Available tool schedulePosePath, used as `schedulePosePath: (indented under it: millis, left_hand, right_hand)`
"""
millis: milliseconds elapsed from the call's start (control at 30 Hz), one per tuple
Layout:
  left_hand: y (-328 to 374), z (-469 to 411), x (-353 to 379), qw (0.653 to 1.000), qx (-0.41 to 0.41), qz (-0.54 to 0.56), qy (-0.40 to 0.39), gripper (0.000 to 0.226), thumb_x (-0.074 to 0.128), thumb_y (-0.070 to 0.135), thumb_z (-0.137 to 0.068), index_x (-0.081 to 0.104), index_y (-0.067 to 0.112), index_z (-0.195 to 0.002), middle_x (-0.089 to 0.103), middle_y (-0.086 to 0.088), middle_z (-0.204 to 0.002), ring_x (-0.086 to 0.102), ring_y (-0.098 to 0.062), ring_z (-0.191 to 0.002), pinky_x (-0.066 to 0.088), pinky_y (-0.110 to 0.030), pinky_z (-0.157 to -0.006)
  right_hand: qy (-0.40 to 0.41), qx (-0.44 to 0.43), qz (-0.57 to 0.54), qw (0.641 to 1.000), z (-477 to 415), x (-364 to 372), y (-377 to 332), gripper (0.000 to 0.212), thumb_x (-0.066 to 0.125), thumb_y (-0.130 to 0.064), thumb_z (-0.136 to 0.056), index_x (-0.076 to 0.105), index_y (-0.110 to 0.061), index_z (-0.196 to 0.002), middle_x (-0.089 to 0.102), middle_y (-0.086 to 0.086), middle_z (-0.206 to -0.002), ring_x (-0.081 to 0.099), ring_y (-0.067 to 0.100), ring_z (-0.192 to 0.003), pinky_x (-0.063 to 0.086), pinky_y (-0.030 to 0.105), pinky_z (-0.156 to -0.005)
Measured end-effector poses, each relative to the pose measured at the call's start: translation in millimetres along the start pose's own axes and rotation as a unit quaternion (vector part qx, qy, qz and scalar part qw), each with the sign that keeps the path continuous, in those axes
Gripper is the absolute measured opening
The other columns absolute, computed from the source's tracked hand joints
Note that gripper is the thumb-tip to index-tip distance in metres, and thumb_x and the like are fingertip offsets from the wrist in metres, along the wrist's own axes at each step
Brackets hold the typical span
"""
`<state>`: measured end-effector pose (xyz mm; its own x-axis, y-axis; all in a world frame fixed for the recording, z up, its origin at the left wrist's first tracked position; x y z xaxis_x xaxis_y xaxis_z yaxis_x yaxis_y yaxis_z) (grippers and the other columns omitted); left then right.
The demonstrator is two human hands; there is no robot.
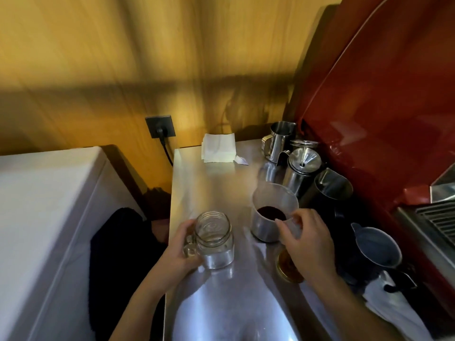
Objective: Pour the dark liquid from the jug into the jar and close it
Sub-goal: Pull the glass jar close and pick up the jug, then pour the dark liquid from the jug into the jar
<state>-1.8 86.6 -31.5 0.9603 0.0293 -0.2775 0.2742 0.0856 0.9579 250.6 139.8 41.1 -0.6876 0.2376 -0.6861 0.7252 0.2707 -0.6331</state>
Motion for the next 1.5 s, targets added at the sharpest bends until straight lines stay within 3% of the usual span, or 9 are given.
schedulePosePath:
  millis: [133, 233, 333, 567, 700, 833, 1033, 1267, 1500]
  left_hand:
    - [4, -1, 3, 1.0, 0.01, -0.009, 0.004, 0.076, 0.081, 0.028, -0.057, 0.041, 0.038, -0.121, 0.053, 0.009, -0.124, 0.052, 0.008, -0.11, 0.04, -0.005, -0.086]
    - [6, -3, 6, 1.0, 0.012, -0.008, 0.004, 0.075, 0.081, 0.027, -0.057, 0.041, 0.041, -0.119, 0.053, 0.011, -0.124, 0.052, 0.011, -0.109, 0.04, -0.003, -0.086]
    - [4, -3, 7, 1.0, 0.005, 0.001, 0.005, 0.076, 0.081, 0.028, -0.056, 0.042, 0.041, -0.12, 0.054, 0.008, -0.124, 0.054, 0.005, -0.112, 0.042, -0.007, -0.088]
    - [0, 3, 6, 1.0, -0.008, -0.004, 0.019, 0.077, 0.082, 0.045, -0.052, 0.043, 0.048, -0.119, 0.055, 0.005, -0.126, 0.054, -0.009, -0.119, 0.042, -0.026, -0.101]
    - [1, 5, 6, 0.999, -0.009, -0.009, 0.039, 0.077, 0.082, 0.05, -0.05, 0.043, 0.051, -0.117, 0.054, 0.003, -0.128, 0.052, -0.014, -0.121, 0.04, -0.038, -0.108]
    - [2, 5, 7, 0.999, -0.013, -0.02, 0.046, 0.082, 0.081, 0.049, -0.05, 0.04, 0.046, -0.121, 0.05, -0.002, -0.132, 0.048, -0.017, -0.125, 0.038, -0.046, -0.11]
    - [6, 4, 9, 0.997, -0.011, -0.043, 0.069, 0.088, 0.081, 0.04, -0.053, 0.036, 0.037, -0.129, 0.044, 0.001, -0.135, 0.042, -0.016, -0.128, 0.035, -0.038, -0.112]
    - [11, 0, 10, 0.99, -0.017, -0.087, 0.109, 0.094, 0.079, 0.053, -0.05, 0.042, 0.028, -0.133, 0.047, 0.004, -0.13, 0.041, -0.018, -0.126, 0.035, -0.046, -0.11]
    - [13, 0, 12, 0.99, -0.013, -0.083, 0.113, 0.089, 0.079, 0.056, -0.051, 0.044, 0.032, -0.129, 0.051, 0.005, -0.127, 0.044, -0.019, -0.123, 0.038, -0.049, -0.106]
  right_hand:
    - [-0.082, 0.1, 0.032, 0.991, 7, 21, 41, 0.034, 0.07, -0.033, -0.078, 0.055, -0.01, -0.098, 0.052, 0.004, -0.094, 0.051, 0.023, -0.089, 0.045, 0.047, -0.081]
    - [-0.118, 0.14, -0.047, 0.982, 8, 31, 54, 0.017, 0.063, -0.022, -0.084, 0.054, -0.009, -0.078, 0.057, 0.009, -0.083, 0.055, 0.03, -0.083, 0.046, 0.048, -0.078]
    - [-0.1, 0.161, -0.139, 0.972, 4, 27, 57, 0.022, 0.058, -0.018, -0.087, 0.05, -0.009, -0.069, 0.056, 0.005, -0.067, 0.056, 0.025, -0.069, 0.046, 0.035, -0.061]
    - [-0.04, 0.18, -0.33, 0.926, -16, 12, 39, 0.012, 0.053, -0.022, -0.091, 0.059, -0.015, -0.084, 0.058, 0.005, -0.086, 0.053, 0.02, -0.084, 0.043, 0.033, -0.068]
    - [-0.036, 0.149, -0.362, 0.92, -24, 5, 25, 0.012, 0.046, -0.029, -0.093, 0.058, -0.027, -0.088, 0.061, 0.005, -0.095, 0.057, 0.016, -0.087, 0.046, 0.028, -0.065]
    - [0.028, 0.136, -0.405, 0.904, -34, -7, 17, 0.002, 0.062, -0.03, -0.082, 0.061, -0.029, -0.08, 0.062, 0.002, -0.082, 0.058, 0.015, -0.077, 0.047, 0.023, -0.062]
    - [-0.013, 0.097, -0.409, 0.907, -54, -4, 0, 0.013, 0.066, -0.032, -0.076, 0.069, -0.029, -0.088, 0.071, -0.003, -0.088, 0.064, 0.019, -0.092, 0.051, 0.032, -0.074]
    - [-0.102, -0.118, -0.266, 0.951, -71, -22, -68, 0.01, 0.062, -0.024, -0.08, 0.069, -0.028, -0.086, 0.069, -0.013, -0.085, 0.059, 0.001, -0.085, 0.043, 0.009, -0.073]
    - [-0.139, -0.209, -0.149, 0.956, -72, -17, -118, 0.009, 0.068, -0.014, -0.079, 0.069, -0.007, -0.085, 0.061, 0.001, -0.082, 0.054, 0.014, -0.083, 0.04, 0.02, -0.072]
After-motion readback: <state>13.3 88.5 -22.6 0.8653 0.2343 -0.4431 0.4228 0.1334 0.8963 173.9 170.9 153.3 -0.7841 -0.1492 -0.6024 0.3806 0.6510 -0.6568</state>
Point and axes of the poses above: each hand's wrist, its own z-axis away from the middle knuckle, its own x-axis out of the palm, y = z × x, the point moved 8 cm from there along -z, towards the middle knuckle
